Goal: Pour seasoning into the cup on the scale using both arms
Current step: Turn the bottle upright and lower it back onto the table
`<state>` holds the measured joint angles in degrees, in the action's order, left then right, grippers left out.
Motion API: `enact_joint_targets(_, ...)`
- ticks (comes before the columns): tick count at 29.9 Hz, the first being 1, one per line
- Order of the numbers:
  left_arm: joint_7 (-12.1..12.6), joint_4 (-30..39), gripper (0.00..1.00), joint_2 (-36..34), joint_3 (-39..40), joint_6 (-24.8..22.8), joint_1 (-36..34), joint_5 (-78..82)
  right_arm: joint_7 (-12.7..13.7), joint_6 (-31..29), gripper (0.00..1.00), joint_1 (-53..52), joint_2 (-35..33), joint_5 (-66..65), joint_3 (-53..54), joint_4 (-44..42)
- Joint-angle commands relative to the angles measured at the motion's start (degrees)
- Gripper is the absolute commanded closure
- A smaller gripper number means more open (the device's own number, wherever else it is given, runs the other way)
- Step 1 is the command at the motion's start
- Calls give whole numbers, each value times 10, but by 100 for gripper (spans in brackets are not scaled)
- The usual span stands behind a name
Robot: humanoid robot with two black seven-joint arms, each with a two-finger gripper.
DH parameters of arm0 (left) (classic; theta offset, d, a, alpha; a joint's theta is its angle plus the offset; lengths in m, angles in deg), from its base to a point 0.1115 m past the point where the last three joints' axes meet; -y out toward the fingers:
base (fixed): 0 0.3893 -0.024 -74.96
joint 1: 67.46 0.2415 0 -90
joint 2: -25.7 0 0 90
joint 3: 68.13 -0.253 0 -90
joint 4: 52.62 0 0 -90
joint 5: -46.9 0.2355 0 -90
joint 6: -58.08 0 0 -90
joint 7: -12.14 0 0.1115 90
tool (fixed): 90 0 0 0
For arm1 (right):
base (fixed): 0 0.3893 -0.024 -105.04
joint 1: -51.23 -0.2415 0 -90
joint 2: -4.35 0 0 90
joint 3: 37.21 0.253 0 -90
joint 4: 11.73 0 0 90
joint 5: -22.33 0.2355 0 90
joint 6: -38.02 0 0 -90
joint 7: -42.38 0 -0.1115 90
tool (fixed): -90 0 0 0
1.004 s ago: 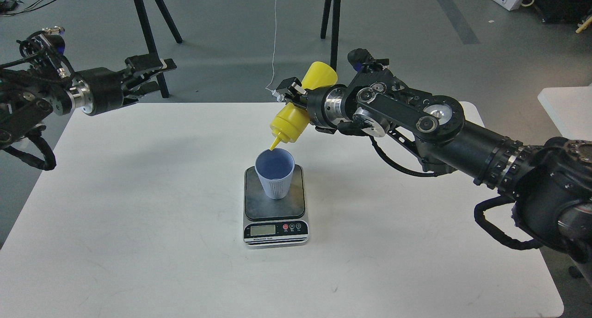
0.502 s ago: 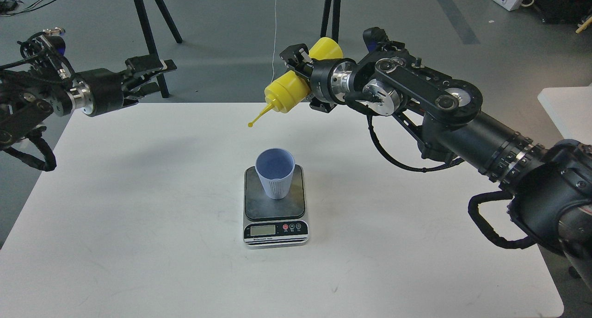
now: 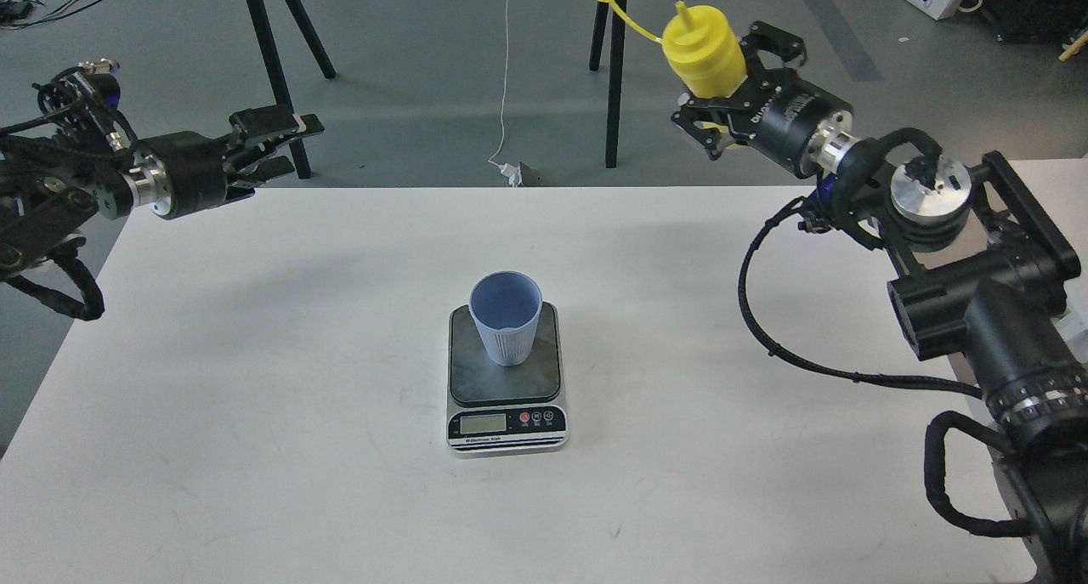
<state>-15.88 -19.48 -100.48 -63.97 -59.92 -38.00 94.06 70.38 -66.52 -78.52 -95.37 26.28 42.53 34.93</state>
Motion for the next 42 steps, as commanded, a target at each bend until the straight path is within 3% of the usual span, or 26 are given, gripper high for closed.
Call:
enact_joint_targets(1,0,0,11,-1,-1,0,7,-1,0,-55,98,129,-38,42,40,50)
enact_joint_targets(7,0,0,11,4,0,0,10,-1,0,-135,98,259,-42,82,40,70)
enact_joint_targets(23,0,0,11,1,-1,0,10,-3,0,-135,93,313,37,94,37,59)
enact_joint_targets(26,0,0,11,0,-1,0,10,-3,0,-135,82,310,43,94,36,50)
enact_joint_targets(28,0,0,11,1,-1,0,10,-3,0,-135,63,309,46,93,36,44)
enact_joint_targets(33,0,0,11,1,-1,0,10,-3,0,-135,54,295,46,93,32,18)
enact_joint_targets(38,0,0,11,2,-1,0,10,-3,0,-135,33,286,46,92,22,4)
enact_joint_targets(42,0,0,11,1,-1,0,10,-3,0,-135,26,286,45,92,15,5)
